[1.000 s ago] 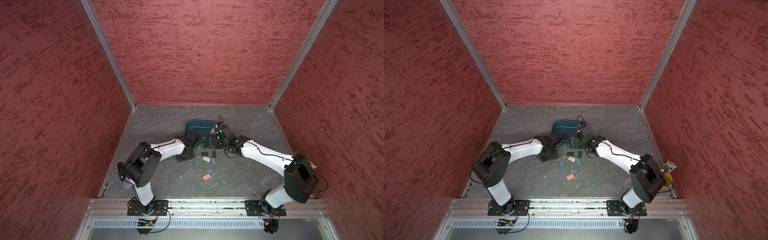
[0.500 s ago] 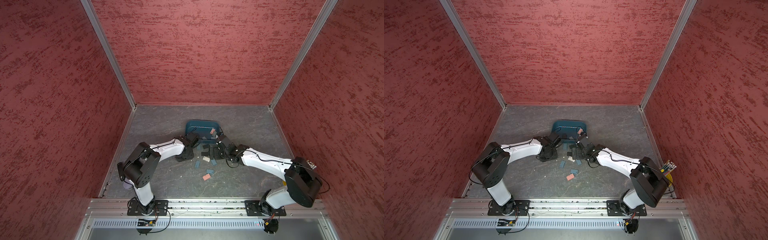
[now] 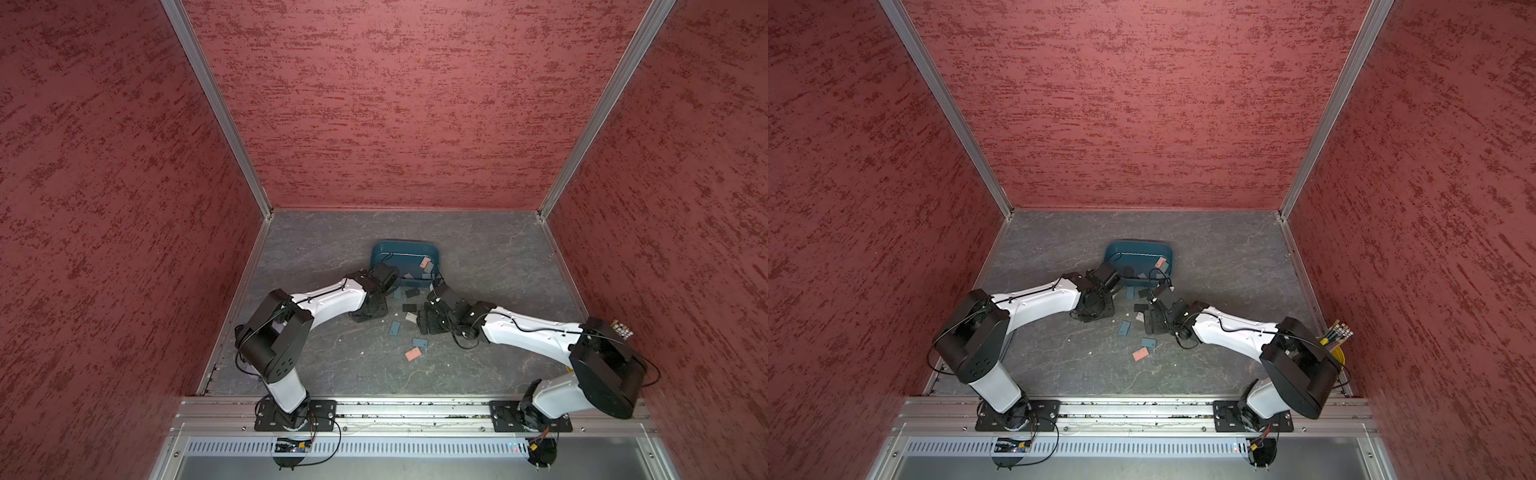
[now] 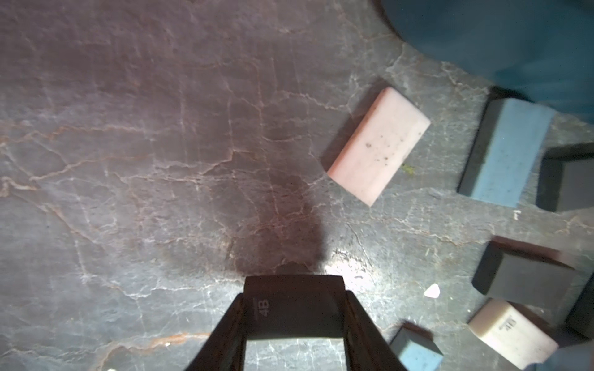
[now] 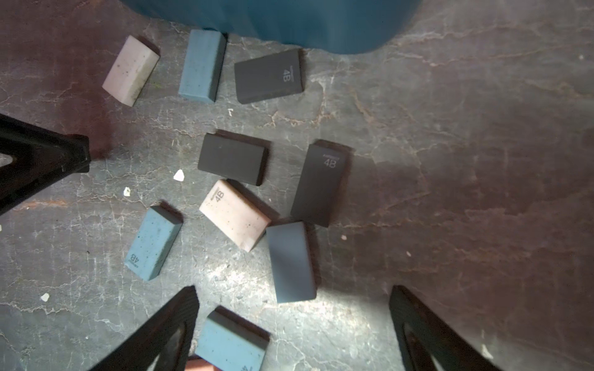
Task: Put the eraser in the storage box
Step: Pick up the eraser from the center of the board.
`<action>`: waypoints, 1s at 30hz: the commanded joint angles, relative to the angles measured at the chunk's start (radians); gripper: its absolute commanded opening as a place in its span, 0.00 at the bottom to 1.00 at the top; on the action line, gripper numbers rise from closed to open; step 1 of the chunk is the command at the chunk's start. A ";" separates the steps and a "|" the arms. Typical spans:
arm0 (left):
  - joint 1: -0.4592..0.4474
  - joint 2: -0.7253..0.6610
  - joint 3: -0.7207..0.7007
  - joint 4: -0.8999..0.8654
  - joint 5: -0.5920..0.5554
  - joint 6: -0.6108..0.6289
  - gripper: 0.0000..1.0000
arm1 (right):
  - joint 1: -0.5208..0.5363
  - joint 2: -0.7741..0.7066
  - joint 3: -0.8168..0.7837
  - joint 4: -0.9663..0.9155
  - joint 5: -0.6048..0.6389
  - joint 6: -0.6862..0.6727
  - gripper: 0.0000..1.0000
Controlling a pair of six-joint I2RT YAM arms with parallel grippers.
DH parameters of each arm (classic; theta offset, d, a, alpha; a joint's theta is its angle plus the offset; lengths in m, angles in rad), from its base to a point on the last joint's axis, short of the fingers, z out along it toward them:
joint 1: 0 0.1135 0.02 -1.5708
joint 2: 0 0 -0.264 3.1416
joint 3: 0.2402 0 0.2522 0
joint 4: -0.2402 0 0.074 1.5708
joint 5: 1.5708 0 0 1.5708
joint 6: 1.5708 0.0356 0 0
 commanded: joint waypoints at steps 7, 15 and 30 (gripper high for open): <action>0.002 -0.046 0.028 -0.045 -0.018 0.031 0.47 | 0.031 0.025 -0.019 0.044 0.000 0.017 0.85; 0.031 -0.052 0.133 -0.102 -0.022 0.088 0.47 | 0.041 0.057 -0.007 0.042 0.029 0.011 0.75; 0.094 0.124 0.466 -0.196 0.015 0.187 0.49 | 0.043 0.115 0.001 0.057 0.054 0.002 0.58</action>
